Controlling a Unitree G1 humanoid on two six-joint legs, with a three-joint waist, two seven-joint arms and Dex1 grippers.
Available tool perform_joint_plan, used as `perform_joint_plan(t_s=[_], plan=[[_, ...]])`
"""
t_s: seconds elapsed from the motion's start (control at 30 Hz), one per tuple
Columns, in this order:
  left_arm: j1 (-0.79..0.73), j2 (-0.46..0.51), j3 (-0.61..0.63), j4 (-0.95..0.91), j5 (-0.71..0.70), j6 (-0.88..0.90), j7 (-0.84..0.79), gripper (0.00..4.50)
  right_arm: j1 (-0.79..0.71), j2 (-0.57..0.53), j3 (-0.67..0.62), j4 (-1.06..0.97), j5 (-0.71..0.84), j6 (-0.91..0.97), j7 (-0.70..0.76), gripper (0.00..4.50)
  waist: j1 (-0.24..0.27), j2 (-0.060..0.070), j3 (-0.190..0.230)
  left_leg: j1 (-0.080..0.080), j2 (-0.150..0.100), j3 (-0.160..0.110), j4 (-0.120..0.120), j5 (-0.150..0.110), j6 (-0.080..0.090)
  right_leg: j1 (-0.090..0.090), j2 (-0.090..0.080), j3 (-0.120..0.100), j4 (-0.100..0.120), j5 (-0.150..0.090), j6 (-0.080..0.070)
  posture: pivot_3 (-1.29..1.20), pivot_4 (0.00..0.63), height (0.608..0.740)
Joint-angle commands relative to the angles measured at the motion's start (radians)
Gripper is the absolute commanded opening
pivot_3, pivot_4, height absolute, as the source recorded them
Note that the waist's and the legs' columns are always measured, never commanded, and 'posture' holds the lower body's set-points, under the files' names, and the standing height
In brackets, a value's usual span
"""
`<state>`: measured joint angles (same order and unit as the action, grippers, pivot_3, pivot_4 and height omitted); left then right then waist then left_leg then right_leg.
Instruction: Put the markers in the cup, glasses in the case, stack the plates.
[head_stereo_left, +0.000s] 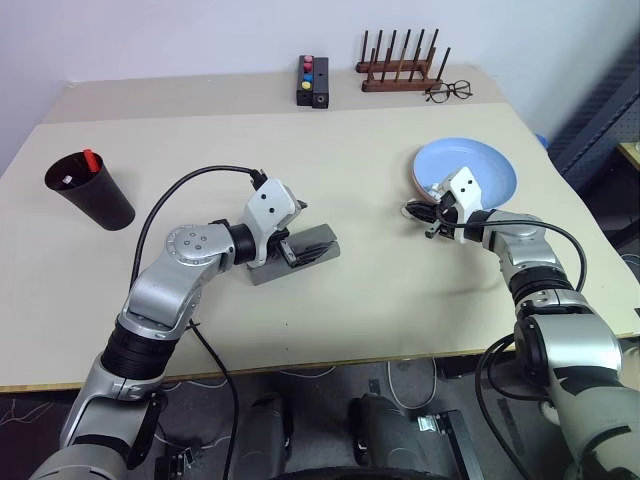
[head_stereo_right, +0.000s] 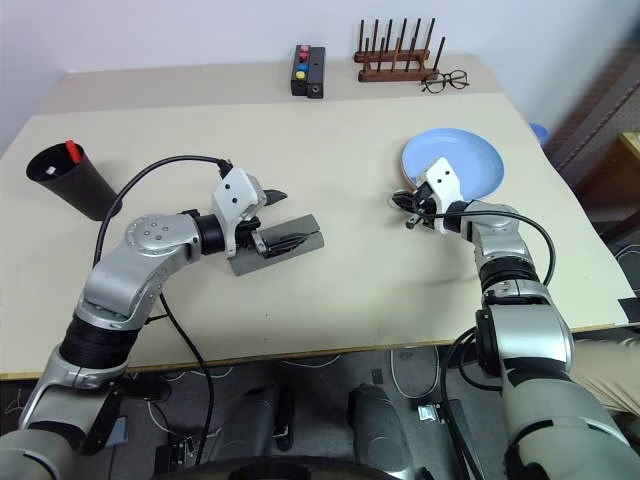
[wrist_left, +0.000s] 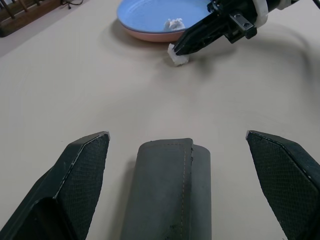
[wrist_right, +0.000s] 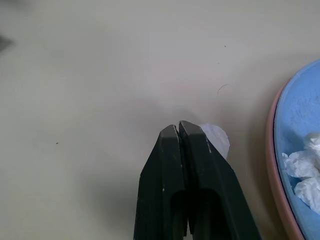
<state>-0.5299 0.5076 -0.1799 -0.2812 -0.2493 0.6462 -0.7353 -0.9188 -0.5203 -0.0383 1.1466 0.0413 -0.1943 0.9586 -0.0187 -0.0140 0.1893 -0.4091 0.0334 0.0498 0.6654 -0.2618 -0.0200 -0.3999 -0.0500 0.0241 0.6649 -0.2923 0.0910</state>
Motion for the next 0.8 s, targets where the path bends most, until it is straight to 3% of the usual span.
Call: perform_joint_plan(t_s=[0.03,0.23,0.27,0.33,0.57,0.8], plan=[[-0.01,0.001,0.01,-0.031,-0.003,-0.014,0.002,4.5,-0.021,-0.014,-0.008,-0.029,0.001,-0.023,0.007,0.04,0.0,0.0,0.0,0.0,0.0,0.0,0.0,0.0,0.0,0.0,0.0,0.0,0.0,0.0,0.0,0.0,0.15,0.74],[-0.013,-0.002,0.007,-0.027,-0.002,-0.018,0.001,4.5,-0.007,-0.024,0.01,-0.039,-0.018,-0.029,0.032,0.04,0.0,0.0,0.0,0.0,0.0,0.0,0.0,0.0,0.0,0.0,0.0,0.0,0.0,0.0,0.0,0.0,0.15,0.74],[-0.013,-0.003,0.007,-0.027,-0.002,-0.019,0.001,4.5,-0.007,-0.024,0.008,-0.039,-0.015,-0.02,0.04,0.27,0.0,0.0,0.0,0.0,0.0,0.0,0.0,0.0,0.0,0.0,0.0,0.0,0.0,0.0,0.0,0.0,0.15,0.74],[-0.014,-0.004,0.006,-0.025,-0.001,-0.02,0.001,4.5,-0.005,-0.023,0.009,-0.042,-0.013,-0.013,0.055,0.9,0.0,0.0,0.0,0.0,0.0,0.0,0.0,0.0,0.0,0.0,0.0,0.0,0.0,0.0,0.0,0.0,0.15,0.74],[-0.015,-0.004,0.006,-0.028,-0.002,-0.017,-0.001,4.5,-0.004,-0.02,0.005,-0.049,-0.015,-0.018,0.028,4.47,0.0,0.0,0.0,0.0,0.0,0.0,0.0,0.0,0.0,0.0,0.0,0.0,0.0,0.0,0.0,0.0,0.15,0.74],[-0.016,-0.004,0.008,-0.028,-0.003,-0.016,-0.001,4.5,-0.007,-0.02,0.009,-0.043,-0.024,-0.016,0.015,4.47,0.0,0.0,0.0,0.0,0.0,0.0,0.0,0.0,0.0,0.0,0.0,0.0,0.0,0.0,0.0,0.0,0.15,0.74]])
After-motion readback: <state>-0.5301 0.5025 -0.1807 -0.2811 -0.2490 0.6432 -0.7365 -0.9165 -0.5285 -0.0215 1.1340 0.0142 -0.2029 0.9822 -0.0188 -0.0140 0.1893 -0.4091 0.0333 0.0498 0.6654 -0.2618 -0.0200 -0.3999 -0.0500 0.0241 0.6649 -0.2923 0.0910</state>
